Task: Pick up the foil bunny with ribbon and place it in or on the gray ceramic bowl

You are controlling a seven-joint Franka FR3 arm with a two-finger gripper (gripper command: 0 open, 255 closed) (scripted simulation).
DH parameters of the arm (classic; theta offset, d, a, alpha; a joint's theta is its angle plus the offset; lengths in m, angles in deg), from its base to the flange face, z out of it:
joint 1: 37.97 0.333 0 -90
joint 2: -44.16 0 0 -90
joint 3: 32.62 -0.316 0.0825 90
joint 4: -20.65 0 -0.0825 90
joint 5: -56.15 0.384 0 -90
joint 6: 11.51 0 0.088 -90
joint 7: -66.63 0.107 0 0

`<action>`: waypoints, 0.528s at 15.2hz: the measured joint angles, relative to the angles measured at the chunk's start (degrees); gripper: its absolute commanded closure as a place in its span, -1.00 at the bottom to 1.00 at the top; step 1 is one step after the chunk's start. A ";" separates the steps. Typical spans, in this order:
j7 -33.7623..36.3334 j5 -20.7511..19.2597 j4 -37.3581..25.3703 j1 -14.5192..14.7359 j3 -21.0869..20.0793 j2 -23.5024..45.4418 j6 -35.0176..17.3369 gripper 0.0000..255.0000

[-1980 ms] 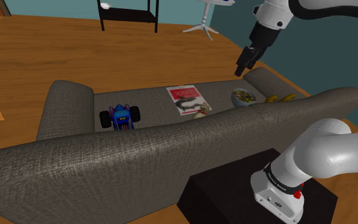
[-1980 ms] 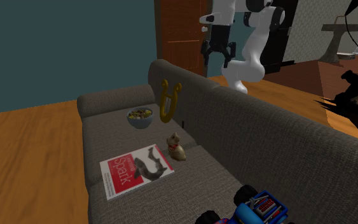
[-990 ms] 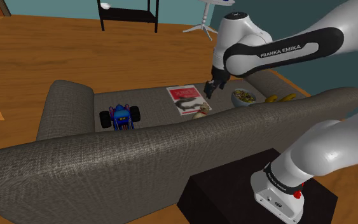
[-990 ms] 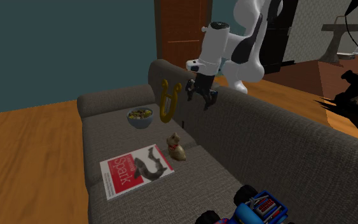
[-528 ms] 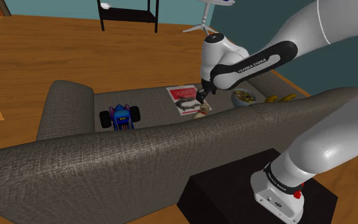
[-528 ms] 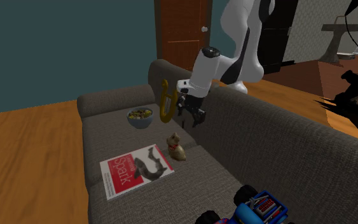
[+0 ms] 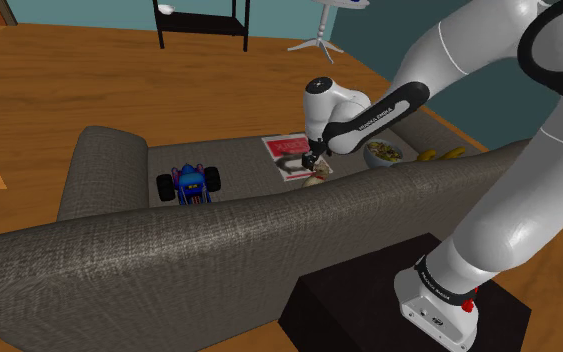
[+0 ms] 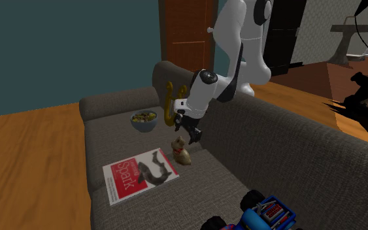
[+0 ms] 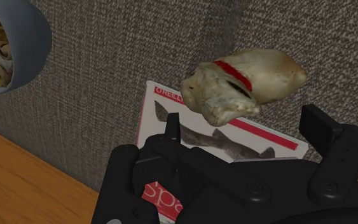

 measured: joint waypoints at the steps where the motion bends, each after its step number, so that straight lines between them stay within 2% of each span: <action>1: 0.35 -0.74 -0.14 -0.15 0.32 0.78 -0.60 -1.00; 5: 2.13 -3.47 -0.20 -0.43 1.41 3.40 -2.87 -1.00; 8: 2.48 -3.90 -0.27 -0.41 1.56 3.85 -3.20 -1.00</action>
